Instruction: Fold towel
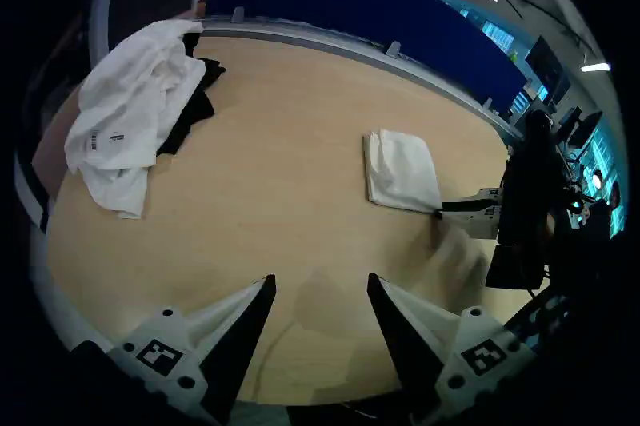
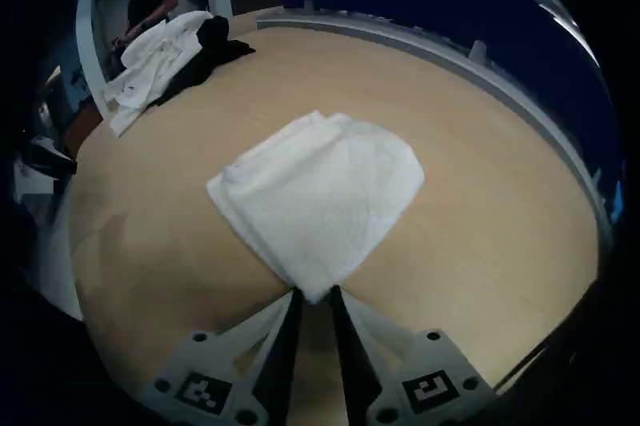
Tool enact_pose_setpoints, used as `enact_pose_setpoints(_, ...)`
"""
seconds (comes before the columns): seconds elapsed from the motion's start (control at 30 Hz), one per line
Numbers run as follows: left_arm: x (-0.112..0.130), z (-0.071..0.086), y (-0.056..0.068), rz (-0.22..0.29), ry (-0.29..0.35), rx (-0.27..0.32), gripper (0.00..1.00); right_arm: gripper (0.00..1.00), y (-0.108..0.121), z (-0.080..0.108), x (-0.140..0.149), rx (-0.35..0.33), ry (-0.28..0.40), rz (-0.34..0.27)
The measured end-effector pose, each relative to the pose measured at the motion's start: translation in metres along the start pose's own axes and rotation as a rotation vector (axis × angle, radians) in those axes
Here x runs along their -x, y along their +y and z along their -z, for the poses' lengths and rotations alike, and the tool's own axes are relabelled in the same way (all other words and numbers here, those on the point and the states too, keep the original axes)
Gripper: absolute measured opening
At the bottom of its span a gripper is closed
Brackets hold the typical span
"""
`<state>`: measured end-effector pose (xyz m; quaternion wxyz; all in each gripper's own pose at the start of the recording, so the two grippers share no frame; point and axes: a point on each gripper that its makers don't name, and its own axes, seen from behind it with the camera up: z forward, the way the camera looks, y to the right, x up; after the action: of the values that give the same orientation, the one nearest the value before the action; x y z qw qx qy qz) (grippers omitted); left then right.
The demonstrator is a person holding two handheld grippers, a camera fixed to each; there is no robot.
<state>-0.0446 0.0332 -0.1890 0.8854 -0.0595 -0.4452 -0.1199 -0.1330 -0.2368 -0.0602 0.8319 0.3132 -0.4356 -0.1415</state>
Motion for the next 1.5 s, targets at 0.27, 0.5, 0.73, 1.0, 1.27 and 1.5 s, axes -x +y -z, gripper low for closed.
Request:
enact_pose_setpoints(0.27, -0.001, -0.003, 0.001, -0.012, -0.002, 0.013, 0.84, 0.06, -0.002, 0.000, 0.000, 0.015, 0.005, -0.021)
enact_pose_setpoints(0.5, -0.006, -0.008, 0.004, -0.028, -0.010, 0.035, 0.84, 0.05, -0.004, 0.002, -0.007, 0.025, 0.014, -0.022)
enact_pose_setpoints(0.73, -0.012, -0.009, 0.010, -0.055, -0.013, 0.057, 0.84, 0.05, -0.003, 0.006, -0.013, 0.037, 0.033, -0.032)
enact_pose_setpoints(1.0, -0.014, -0.006, 0.010, -0.069, -0.012, 0.067, 0.84, 0.05, -0.001, 0.012, -0.021, 0.040, 0.053, -0.032)
enact_pose_setpoints(1.27, -0.017, -0.002, 0.011, -0.068, -0.009, 0.075, 0.84, 0.05, 0.000, 0.029, -0.054, 0.046, 0.114, -0.016)
enact_pose_setpoints(1.5, -0.025, -0.001, 0.009, -0.071, 0.009, 0.083, 0.84, 0.05, 0.003, 0.054, -0.100, 0.057, 0.191, 0.018)
